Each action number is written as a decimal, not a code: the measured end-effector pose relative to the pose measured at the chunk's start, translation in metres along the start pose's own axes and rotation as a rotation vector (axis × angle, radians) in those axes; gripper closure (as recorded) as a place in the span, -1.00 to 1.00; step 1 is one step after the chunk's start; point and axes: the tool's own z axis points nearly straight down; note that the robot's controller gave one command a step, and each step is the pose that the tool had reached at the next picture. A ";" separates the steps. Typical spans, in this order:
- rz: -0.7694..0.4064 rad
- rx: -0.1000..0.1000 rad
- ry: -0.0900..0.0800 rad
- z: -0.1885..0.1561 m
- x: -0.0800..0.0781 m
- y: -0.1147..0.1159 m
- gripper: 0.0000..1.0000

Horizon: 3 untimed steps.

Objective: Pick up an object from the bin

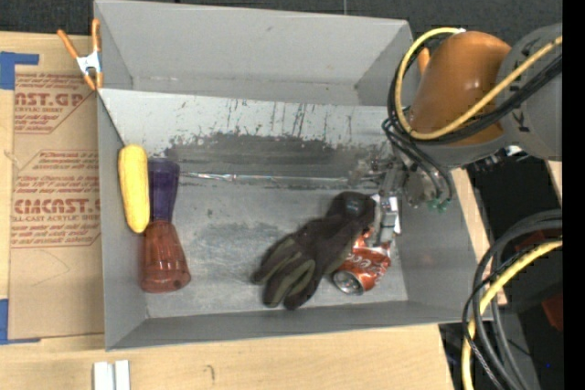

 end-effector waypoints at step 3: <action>-0.272 0.001 -0.009 0.070 -0.012 0.003 -1.00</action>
Offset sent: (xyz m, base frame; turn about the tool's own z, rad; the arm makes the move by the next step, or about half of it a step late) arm 0.0247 0.0048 -0.0842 -0.1641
